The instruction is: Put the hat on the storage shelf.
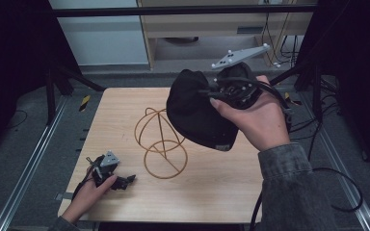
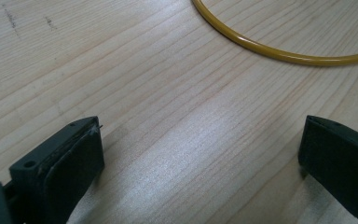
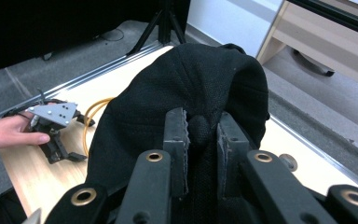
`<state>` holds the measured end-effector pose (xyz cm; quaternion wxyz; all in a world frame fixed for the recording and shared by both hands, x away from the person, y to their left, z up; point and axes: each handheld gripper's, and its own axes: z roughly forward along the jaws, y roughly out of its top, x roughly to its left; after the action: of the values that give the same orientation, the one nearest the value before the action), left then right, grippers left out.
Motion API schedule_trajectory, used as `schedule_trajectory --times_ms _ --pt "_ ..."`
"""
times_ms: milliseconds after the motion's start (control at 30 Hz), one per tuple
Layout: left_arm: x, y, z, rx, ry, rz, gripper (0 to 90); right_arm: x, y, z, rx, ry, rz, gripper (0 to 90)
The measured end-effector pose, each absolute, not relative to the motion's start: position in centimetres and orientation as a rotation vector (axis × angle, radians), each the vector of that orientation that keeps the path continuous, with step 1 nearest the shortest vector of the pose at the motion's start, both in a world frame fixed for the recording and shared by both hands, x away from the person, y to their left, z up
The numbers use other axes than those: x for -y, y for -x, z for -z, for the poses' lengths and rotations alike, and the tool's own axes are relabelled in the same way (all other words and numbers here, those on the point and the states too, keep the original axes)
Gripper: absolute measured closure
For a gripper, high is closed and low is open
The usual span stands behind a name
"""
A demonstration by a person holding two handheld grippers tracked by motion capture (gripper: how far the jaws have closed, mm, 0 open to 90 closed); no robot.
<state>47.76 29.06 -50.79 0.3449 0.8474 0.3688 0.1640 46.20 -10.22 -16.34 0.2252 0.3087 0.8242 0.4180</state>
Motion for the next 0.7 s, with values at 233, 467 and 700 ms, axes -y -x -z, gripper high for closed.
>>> schedule_trajectory --times_ms 233,467,700 --pt "-29.0 -47.7 50.8 -0.962 -2.198 -0.422 0.0 7.9 -47.1 16.0 -2.315 -0.817 -1.150 77.5" --pt "-29.1 -47.7 50.8 -0.962 -2.199 -0.423 0.0 5.8 -48.0 16.3 -2.348 -0.786 -1.162 77.5" --pt "-29.0 -47.8 50.8 -0.962 -2.198 -0.423 0.0 3.9 -48.6 16.2 -2.369 -0.760 -1.189 77.5"
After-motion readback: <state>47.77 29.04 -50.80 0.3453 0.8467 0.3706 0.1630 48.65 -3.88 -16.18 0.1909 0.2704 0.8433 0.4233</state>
